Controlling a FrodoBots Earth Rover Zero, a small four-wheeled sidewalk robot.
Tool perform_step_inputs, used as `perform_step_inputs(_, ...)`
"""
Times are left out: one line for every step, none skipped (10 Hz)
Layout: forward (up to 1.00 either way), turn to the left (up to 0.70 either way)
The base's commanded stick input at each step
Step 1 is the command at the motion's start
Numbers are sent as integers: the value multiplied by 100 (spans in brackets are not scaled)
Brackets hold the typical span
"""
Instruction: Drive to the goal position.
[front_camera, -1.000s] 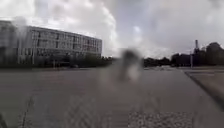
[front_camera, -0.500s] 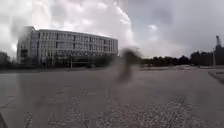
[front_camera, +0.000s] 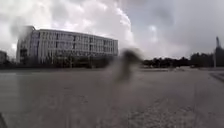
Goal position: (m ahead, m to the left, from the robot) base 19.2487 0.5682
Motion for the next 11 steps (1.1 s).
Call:
perform_step_inputs(70,0)
perform_step_inputs(70,0)
perform_step_inputs(70,-2)
perform_step_inputs(70,-12)
perform_step_inputs(70,-32)
perform_step_inputs(70,-25)
perform_step_inputs(70,0)
perform_step_inputs(70,0)
perform_step_inputs(70,0)
perform_step_inputs(70,0)
perform_step_inputs(70,0)
